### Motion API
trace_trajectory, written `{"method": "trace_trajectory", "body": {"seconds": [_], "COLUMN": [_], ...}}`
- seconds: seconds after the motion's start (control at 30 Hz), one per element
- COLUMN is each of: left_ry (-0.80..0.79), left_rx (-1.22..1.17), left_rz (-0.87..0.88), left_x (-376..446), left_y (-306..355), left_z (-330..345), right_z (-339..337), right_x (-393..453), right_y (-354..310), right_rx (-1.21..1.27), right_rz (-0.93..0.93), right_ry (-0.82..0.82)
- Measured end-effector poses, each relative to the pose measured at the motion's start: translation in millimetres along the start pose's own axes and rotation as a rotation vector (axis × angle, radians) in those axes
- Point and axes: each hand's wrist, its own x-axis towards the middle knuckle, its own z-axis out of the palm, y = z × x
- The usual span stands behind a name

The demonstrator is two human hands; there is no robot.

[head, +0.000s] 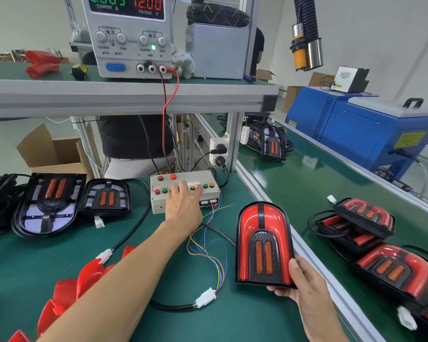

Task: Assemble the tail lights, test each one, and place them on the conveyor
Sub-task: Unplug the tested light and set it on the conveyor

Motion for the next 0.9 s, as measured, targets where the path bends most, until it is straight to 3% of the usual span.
{"method": "trace_trajectory", "body": {"seconds": [0.9], "left_ry": [-0.081], "left_rx": [-0.076], "left_rz": [-0.043], "left_x": [14.7], "left_y": [9.5], "left_z": [2.4], "right_z": [3.3], "right_x": [-2.5], "right_y": [-3.9], "right_rx": [0.008], "right_rz": [-0.032], "right_ry": [0.011]}}
